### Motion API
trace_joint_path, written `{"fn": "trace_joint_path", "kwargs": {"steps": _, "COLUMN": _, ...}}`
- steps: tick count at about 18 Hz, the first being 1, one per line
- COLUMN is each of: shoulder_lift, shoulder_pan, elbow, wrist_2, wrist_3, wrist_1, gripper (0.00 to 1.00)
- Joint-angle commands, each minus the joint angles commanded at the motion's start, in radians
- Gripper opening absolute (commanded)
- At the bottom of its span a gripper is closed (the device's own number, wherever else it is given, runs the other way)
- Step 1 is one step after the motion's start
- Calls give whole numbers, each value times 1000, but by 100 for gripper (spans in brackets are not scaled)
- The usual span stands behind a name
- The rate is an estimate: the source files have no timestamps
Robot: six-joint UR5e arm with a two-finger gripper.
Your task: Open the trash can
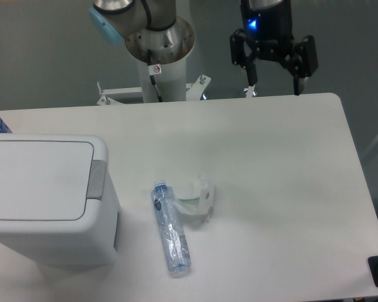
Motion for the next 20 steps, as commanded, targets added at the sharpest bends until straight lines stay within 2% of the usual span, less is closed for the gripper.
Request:
{"fn": "trace_joint_path", "kwargs": {"steps": 9, "shoulder_lift": -9, "shoulder_pan": -3, "elbow": 12, "wrist_2": 0, "wrist_3": -38, "wrist_1": 0, "gripper": 100}}
{"fn": "trace_joint_path", "kwargs": {"steps": 14, "shoulder_lift": -29, "shoulder_pan": -29, "elbow": 11, "wrist_2": 0, "wrist_3": -273, "wrist_1": 32, "gripper": 100}}
{"fn": "trace_joint_path", "kwargs": {"steps": 20, "shoulder_lift": -95, "shoulder_pan": -138, "elbow": 40, "wrist_2": 0, "wrist_3": -547, "wrist_1": 118, "gripper": 100}}
